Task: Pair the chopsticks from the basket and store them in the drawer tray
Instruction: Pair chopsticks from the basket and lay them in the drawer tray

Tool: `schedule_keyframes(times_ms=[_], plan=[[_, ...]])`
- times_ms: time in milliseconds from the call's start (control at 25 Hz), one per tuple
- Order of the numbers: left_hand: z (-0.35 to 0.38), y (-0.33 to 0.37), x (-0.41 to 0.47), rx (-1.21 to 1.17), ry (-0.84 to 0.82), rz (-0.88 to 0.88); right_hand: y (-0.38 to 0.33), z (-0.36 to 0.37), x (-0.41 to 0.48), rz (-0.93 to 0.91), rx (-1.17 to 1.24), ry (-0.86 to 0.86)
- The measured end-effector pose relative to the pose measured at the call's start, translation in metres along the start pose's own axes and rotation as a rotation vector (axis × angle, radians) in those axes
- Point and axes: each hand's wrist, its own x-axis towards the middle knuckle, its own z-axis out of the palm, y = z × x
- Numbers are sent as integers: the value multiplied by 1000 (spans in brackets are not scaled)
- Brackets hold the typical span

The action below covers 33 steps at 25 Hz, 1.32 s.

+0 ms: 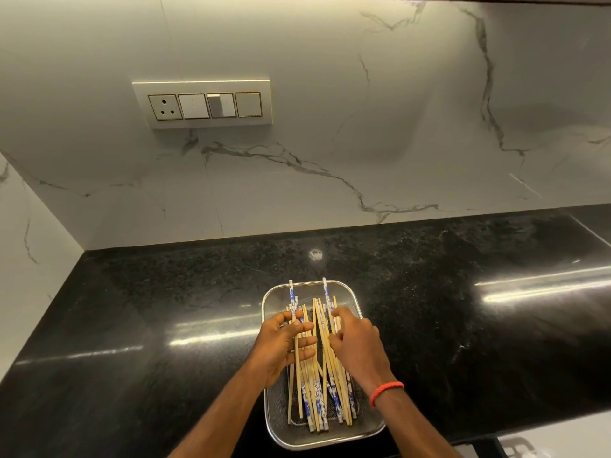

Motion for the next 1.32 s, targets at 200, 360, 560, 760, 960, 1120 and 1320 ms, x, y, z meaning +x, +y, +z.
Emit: schedule_keyframes(times_ms=[200,360,560,760,960,1120,1320], plan=[[2,1,-5,-20,-33,26,-24,-5,0,-15,291,-13],[2,0,-8,-33,-38,35,-26,6,-7,13,441,-123],[-6,-4,-12,-23,-33,15,-19,4,-11,-8,422,-127],[-8,-5,-14,-35,9,5,1,5,-9,7,-150,-13],[-6,-3,-18,-21,11,13,11,23,-13,-16,-240,-23],[-8,-1,-19,-20,5,14,13,24,-10,88,-126,24],[-12,4,-21,-25,-38,-4,-5,9,-6,66,196,135]])
